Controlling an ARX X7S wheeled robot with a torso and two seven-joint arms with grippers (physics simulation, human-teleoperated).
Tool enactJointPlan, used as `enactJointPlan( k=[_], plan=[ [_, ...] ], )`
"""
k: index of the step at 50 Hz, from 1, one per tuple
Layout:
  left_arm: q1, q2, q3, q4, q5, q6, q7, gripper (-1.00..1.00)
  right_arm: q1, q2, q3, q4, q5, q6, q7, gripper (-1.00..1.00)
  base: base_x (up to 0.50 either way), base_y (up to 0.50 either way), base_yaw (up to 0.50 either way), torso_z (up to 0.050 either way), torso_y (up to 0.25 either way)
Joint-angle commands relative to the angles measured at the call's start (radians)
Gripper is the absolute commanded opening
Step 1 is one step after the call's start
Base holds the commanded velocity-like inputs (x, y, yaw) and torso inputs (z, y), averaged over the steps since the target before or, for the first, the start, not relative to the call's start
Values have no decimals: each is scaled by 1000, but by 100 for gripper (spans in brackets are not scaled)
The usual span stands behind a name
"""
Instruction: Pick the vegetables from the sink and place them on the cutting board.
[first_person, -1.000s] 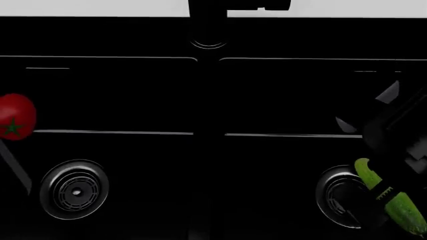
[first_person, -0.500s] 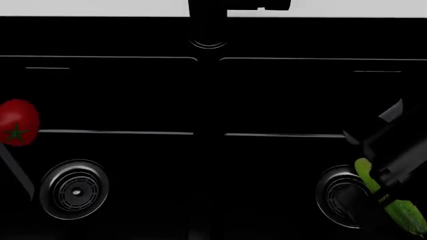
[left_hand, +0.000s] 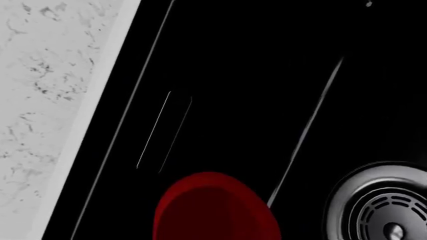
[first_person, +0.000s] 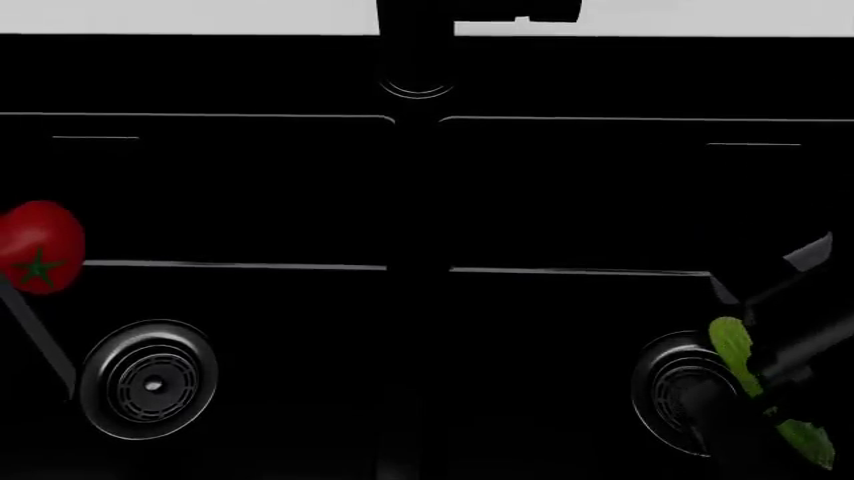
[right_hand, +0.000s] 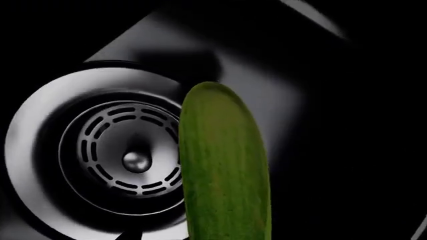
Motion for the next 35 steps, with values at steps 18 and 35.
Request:
enactJointPlan(
  k=[18,35],
  plan=[
    [8,5,-10,11,-24,-19,-26,-100,-193,-66,85,161,-258,-32,-34,-100,3,-1,-1,-9,-15],
    [24,43,-131,47,-149,-42,-58,-100,-50,331,308,-698,-59,231,344,-100,1,-3,-4,-7,8]
  ],
)
